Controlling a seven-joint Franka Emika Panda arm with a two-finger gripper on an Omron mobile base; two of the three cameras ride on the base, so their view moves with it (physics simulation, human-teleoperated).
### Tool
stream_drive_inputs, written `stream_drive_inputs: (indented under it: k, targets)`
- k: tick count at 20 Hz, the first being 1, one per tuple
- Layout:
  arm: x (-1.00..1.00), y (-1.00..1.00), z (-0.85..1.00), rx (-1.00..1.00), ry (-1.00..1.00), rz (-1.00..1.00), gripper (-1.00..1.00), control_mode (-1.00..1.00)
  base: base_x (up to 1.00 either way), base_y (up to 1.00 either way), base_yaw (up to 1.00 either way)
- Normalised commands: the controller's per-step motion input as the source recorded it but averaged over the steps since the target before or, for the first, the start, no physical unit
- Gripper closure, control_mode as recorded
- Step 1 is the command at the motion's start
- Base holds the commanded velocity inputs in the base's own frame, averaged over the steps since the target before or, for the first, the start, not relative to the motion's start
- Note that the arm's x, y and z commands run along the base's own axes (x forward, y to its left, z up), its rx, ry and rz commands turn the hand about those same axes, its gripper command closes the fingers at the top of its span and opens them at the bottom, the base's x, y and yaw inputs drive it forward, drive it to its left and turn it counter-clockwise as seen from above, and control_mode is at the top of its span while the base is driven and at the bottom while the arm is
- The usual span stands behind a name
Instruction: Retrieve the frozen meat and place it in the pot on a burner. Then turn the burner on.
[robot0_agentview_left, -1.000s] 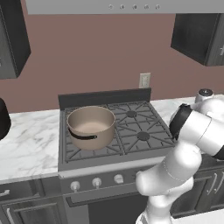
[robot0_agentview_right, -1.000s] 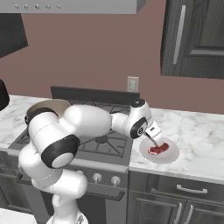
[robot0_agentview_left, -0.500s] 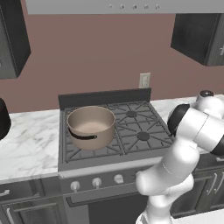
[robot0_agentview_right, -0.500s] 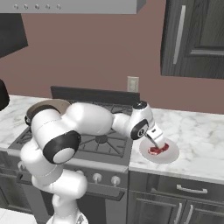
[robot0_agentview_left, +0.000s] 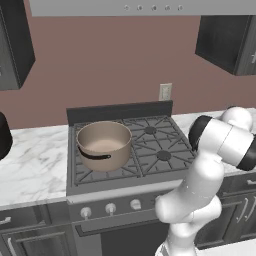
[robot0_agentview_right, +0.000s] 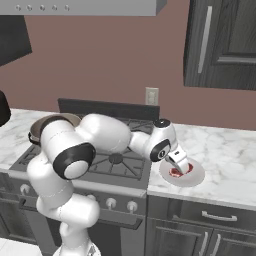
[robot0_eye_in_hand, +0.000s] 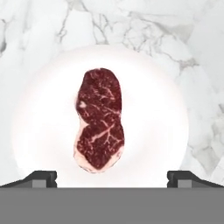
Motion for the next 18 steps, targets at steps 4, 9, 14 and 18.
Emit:
stream_drive_inputs:
  k: [4, 9, 14, 18]
  targets:
    - [0.00, -0.02, -0.14, 0.00, 0.04, 0.00, -1.00, -1.00, 0.00, 0.00, 0.00]
    - [0.03, -0.05, -0.20, 0.00, 0.01, 0.01, -1.00, -1.00, 0.00, 0.00, 0.00]
    - [0.07, -0.09, -0.16, 0.01, 0.00, 0.01, -1.00, -1.00, 0.00, 0.00, 0.00]
    - [0.11, -0.14, 0.00, 0.04, 0.03, 0.02, -1.00, -1.00, 0.00, 0.00, 0.00]
